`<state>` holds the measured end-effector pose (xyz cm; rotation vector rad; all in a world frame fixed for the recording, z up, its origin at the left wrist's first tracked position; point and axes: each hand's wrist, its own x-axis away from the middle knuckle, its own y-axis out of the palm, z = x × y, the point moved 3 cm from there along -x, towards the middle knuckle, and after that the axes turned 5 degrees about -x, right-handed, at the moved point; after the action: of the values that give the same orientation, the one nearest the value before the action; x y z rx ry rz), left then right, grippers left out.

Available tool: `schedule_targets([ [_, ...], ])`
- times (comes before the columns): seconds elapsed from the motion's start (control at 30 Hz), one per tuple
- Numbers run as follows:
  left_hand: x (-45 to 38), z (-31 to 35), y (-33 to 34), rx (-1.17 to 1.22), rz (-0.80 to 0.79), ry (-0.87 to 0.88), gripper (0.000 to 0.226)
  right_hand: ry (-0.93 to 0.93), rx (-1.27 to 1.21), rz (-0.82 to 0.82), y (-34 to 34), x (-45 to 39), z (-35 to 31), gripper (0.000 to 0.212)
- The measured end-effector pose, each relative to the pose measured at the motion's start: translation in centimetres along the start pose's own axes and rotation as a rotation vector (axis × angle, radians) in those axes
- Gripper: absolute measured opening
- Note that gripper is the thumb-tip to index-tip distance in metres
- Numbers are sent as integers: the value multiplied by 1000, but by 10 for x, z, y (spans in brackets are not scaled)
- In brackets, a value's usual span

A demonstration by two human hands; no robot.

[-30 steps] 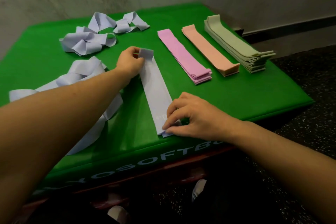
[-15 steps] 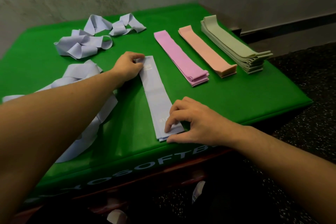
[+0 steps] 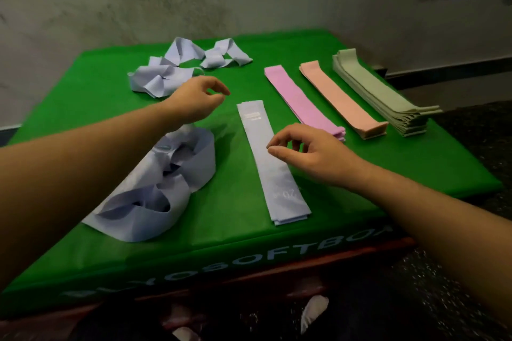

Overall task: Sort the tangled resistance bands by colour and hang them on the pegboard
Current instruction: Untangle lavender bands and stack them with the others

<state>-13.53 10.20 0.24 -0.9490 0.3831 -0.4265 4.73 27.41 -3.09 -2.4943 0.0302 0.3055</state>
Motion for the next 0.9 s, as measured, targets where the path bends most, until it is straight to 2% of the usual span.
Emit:
schedule_targets([
  [0.2,20,-59,-19,-170,14,0,22,117,35,31,10,-41,-1,10],
  [0.47,-15,-93,-24,-166,151,-22,27,141,150,89,31,-145,20,14],
  [0.73,-94,-84,-5,-278,136,114,31,163,380,135,28,-263,58,32],
  [0.9,-123,-90,12,-404,116,107,39,218,481,148,27,-318,93,56],
])
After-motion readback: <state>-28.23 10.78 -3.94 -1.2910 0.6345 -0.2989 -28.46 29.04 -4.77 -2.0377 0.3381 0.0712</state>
